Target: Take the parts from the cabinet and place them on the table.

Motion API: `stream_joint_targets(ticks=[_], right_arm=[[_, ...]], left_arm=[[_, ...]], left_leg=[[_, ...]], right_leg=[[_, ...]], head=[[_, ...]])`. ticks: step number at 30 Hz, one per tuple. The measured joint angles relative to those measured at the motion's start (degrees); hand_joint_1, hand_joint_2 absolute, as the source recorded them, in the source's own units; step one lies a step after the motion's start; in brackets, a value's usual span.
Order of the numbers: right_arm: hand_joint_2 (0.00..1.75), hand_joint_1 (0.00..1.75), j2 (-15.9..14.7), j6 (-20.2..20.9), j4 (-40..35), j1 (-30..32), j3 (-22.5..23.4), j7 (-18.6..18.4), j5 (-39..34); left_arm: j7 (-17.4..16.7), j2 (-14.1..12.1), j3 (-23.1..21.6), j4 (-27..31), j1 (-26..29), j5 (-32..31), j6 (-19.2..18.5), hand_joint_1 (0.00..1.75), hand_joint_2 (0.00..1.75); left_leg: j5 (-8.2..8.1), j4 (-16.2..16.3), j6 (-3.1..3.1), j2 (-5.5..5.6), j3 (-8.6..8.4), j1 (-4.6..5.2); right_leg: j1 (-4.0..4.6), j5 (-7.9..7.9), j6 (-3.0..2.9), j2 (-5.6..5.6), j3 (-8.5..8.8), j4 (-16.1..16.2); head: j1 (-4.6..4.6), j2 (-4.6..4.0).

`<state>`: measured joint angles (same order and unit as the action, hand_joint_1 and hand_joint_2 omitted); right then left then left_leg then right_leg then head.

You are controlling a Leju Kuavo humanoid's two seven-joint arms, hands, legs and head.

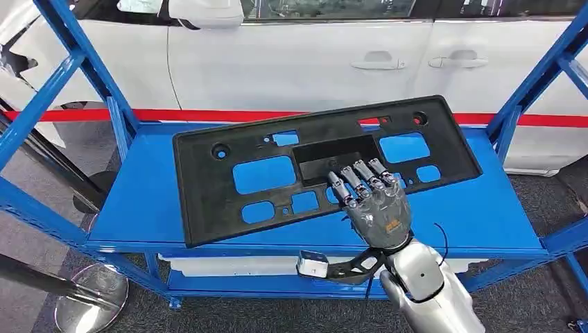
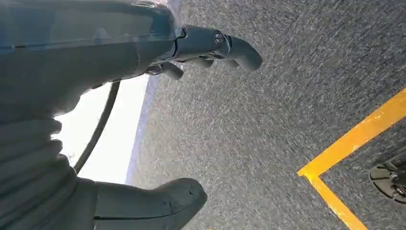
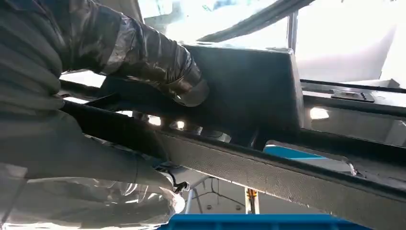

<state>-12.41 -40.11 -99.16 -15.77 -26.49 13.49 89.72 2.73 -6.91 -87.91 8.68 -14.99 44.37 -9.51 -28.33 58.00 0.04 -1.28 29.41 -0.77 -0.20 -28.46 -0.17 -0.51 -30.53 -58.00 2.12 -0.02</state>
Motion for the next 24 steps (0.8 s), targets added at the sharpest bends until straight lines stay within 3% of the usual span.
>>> stream_joint_targets(ticks=[24], right_arm=[[1.75, 1.75, 0.0, 0.0, 0.0, 0.0, -1.2, -1.6, 0.0]], left_arm=[[-0.9, 0.0, 0.0, 0.0, 0.0, 0.7, 1.9, 0.00, 1.75]], left_leg=[[0.00, 0.0, 0.00, 0.00, 0.00, 0.00]], right_leg=[[0.00, 0.00, 0.00, 0.00, -0.01, 0.0]], head=[[0.00, 0.00]])
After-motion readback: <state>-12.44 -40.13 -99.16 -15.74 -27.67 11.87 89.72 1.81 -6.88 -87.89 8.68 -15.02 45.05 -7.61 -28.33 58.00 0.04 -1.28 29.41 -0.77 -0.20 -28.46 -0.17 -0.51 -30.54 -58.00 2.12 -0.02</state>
